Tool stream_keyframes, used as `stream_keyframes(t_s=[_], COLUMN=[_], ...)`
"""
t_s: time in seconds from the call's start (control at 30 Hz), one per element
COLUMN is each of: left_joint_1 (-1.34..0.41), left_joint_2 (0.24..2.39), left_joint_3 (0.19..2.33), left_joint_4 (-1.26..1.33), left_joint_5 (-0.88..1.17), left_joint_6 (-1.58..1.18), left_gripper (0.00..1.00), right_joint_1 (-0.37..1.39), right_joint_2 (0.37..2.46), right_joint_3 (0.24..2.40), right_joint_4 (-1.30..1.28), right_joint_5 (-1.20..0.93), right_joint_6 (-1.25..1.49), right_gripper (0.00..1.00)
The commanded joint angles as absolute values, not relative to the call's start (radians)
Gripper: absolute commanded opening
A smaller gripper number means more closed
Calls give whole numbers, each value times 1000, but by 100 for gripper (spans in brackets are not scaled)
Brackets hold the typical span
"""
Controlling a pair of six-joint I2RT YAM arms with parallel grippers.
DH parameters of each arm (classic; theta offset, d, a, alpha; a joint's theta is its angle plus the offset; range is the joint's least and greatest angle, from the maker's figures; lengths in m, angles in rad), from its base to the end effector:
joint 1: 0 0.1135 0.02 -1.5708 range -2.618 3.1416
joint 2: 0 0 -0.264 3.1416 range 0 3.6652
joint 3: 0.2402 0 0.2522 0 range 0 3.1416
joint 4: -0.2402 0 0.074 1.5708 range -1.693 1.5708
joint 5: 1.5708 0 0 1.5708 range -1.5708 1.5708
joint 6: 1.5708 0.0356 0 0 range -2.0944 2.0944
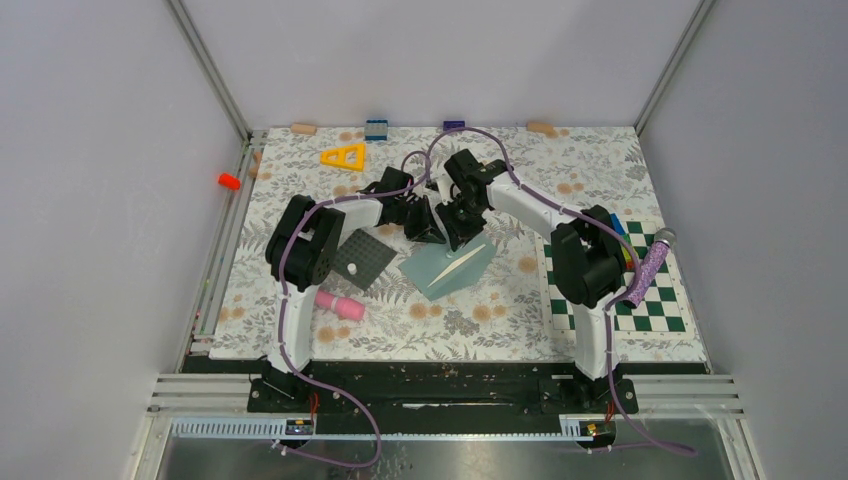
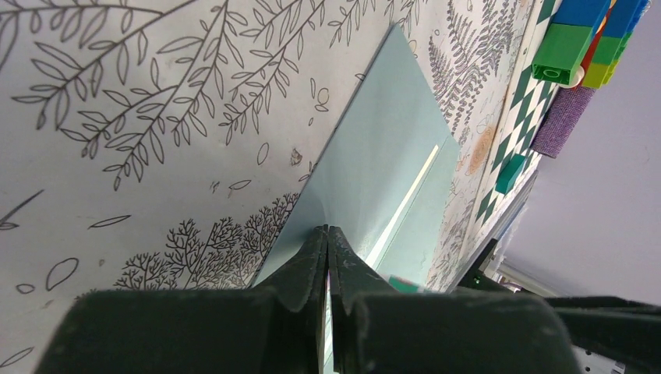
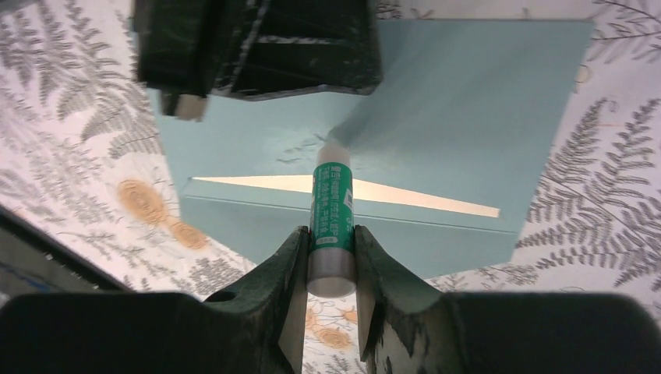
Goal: Place the letter into the envelope and seal it
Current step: Paint the envelope at the center of the board.
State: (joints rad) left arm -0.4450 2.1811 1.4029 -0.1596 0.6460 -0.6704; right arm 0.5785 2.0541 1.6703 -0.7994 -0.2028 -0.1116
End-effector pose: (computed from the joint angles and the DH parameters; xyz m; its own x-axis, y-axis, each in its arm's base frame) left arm 0.3956 -0.2124 0.1180 -0.9835 -0.0806 -0.1620 0.0691 0.6603 -0.7479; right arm 0.3590 0.2430 0.2104 -0.7036 -0.5898 -0.3964 -0.6819 0.7173 0.1432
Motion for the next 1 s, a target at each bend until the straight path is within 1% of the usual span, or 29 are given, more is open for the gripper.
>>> stream_keyframes(t_s=[0.0,0.1,0.3,0.7,0.87,0.97], left_joint_1=[-454,-454,-456,-455,-454,-454], left_joint_2=[2160,2156,2158,2154,2150,2149], left_joint_3=[1380,1378,1379,1376,1371,1372], left_joint_4=[-171,-171,-170,-167,-166,-167], left_joint_5=[559,559,560,562,560,558], left_joint_6=[-634,-634,-640,-638,-640,-639], left_gripper=[0,0,0,0,0,0], right_joint_1=[581,583,608,629,629,630], right_joint_2=[1997,2003,2027,2055,2081,2077], right_joint_3=[1680,1675,1662,1634,1638,1628], right_joint_4=[-800,-790,-760,-752,-751,-752], right_joint_5=[-355,-378,-360,-214,-202,-261], right_joint_6=[-79,-69,-42,-49,-47,-55], right_gripper=[0,0,0,0,0,0])
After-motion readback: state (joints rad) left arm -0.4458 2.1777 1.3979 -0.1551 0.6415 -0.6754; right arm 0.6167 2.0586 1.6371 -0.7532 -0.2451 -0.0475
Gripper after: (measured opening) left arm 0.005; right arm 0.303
